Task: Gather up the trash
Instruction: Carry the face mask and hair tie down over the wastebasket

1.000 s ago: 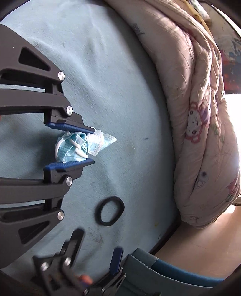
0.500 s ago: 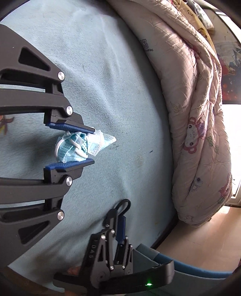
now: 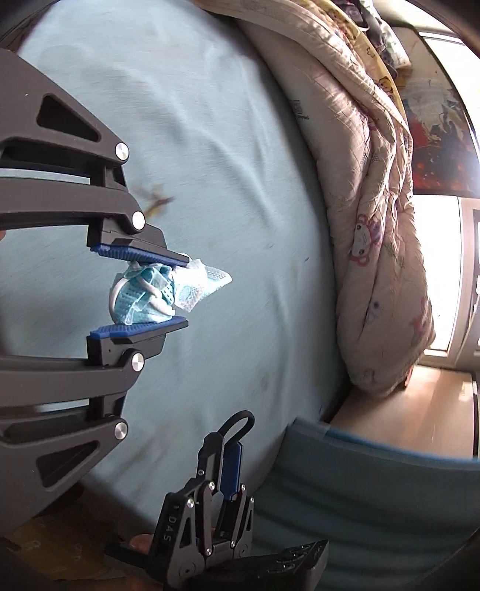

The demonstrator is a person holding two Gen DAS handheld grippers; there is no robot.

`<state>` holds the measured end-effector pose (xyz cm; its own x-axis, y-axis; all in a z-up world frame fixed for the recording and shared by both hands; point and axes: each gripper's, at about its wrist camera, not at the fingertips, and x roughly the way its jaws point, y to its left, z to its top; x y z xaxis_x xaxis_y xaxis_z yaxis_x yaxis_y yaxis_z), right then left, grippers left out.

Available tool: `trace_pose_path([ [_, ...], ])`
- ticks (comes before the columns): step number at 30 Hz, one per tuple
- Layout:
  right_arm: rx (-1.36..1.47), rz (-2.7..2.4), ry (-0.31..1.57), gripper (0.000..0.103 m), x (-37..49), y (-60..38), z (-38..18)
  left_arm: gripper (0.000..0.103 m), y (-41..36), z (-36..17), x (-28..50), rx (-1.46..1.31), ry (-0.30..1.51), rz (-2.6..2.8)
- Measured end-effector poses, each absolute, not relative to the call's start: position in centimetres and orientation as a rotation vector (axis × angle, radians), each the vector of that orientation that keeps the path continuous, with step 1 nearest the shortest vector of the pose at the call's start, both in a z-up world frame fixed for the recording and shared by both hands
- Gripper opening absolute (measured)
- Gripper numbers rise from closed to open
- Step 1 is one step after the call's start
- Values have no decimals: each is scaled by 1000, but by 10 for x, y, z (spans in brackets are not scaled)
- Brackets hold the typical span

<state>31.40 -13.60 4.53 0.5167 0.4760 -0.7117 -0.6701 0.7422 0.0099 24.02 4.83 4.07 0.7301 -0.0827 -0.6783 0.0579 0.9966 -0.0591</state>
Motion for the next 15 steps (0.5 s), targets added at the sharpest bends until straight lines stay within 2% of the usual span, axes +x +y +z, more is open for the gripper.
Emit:
trace_pose_path([
  [8,-273,741,721,25,197,-171,46,26,14,16,137,-27,769,-138],
  [15,-302,748,722,25,111,-191,3,26,-2,-28,70,-57,792,-164],
])
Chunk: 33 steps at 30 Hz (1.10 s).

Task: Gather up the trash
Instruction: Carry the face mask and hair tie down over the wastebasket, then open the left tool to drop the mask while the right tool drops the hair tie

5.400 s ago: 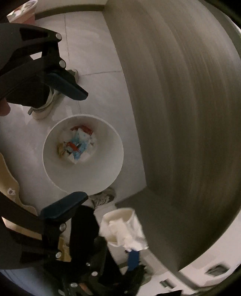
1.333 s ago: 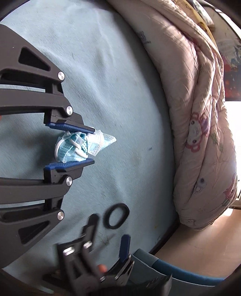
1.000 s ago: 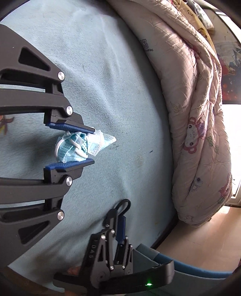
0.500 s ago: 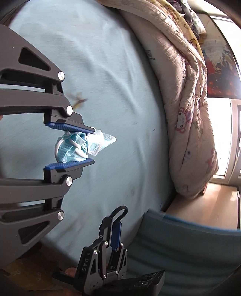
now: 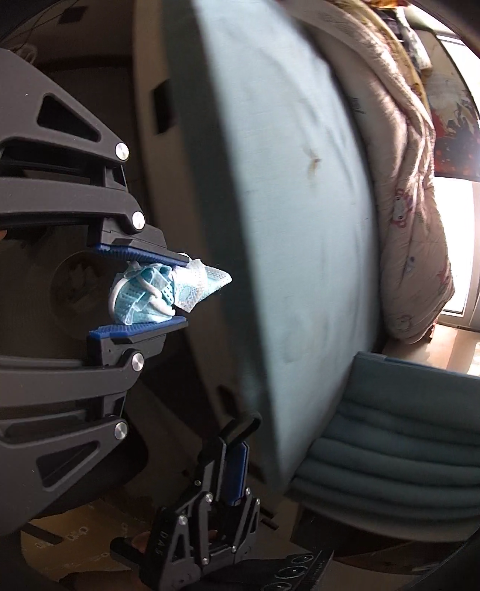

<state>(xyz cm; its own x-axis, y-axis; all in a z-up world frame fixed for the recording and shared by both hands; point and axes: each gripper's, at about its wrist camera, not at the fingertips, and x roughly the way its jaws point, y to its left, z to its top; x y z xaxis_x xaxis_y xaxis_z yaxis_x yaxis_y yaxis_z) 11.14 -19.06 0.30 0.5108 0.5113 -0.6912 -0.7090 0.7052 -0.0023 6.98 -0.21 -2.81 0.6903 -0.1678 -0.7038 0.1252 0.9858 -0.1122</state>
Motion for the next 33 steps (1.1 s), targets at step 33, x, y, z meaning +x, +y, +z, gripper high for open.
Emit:
trace_pose_path([
  [33,-275,726,1030,25,131,-187,-260,65,-34,-312,96,-89,1129,-222],
])
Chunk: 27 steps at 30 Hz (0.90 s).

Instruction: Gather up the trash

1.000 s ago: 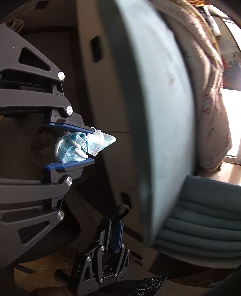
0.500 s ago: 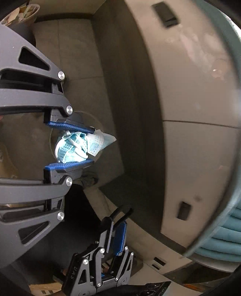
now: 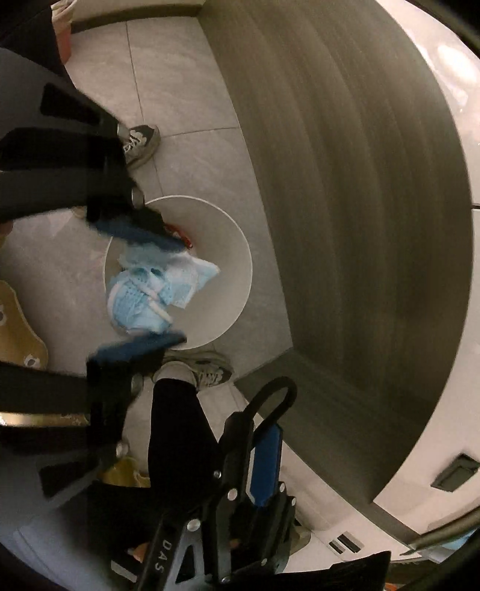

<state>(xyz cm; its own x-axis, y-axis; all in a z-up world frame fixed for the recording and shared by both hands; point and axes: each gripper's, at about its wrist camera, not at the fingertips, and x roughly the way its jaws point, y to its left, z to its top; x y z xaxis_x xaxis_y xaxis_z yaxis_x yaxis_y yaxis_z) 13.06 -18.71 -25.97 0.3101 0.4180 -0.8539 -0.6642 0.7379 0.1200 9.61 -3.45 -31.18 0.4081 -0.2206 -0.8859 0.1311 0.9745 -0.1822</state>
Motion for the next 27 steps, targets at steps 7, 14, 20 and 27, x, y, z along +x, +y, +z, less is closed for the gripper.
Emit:
trace_pose_path([
  [7,-290,731,1075,26,144,-183,-278,97,-24,-310,112,-72,1119,-171],
  [14,-341,773,1120,26,151,-168,-297,97,11,-299,124,-121,1073,-115],
  [20,-392,766,1109,98,150,-154,-306,97,25,-295,129,-161,1062,-87],
  [27,-339,711,1099,98,160,-167,-299,97,23,-285,122,-147,1034,-80],
])
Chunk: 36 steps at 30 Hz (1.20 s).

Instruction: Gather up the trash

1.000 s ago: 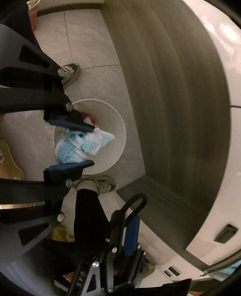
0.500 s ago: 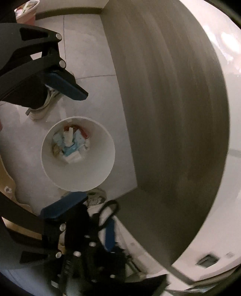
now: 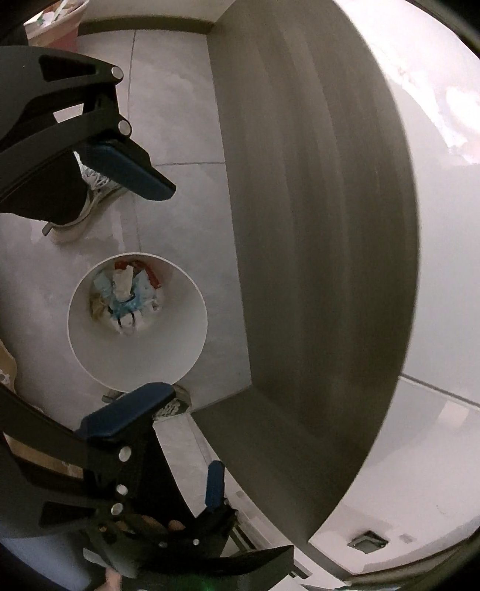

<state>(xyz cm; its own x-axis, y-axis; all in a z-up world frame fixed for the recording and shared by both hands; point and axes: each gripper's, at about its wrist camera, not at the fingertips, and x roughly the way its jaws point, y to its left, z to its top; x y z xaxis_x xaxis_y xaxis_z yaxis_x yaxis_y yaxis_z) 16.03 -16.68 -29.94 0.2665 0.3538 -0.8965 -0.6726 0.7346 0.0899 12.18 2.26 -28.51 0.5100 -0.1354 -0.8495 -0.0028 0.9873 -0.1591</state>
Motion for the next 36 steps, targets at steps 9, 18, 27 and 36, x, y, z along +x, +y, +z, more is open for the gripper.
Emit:
trace_pose_path([
  [9,-252,707,1009,98,144,-185,-256,97,23,-256,96,-141,971,-76],
  [18,-184,720,841,98,99,-210,-166,97,12,-178,49,-114,830,-103],
  [27,-157,685,670,98,59,-231,-67,97,-12,-83,-6,-50,653,-84],
  [36,-106,736,545,98,20,-251,-2,97,-19,-30,-33,-31,562,-76],
])
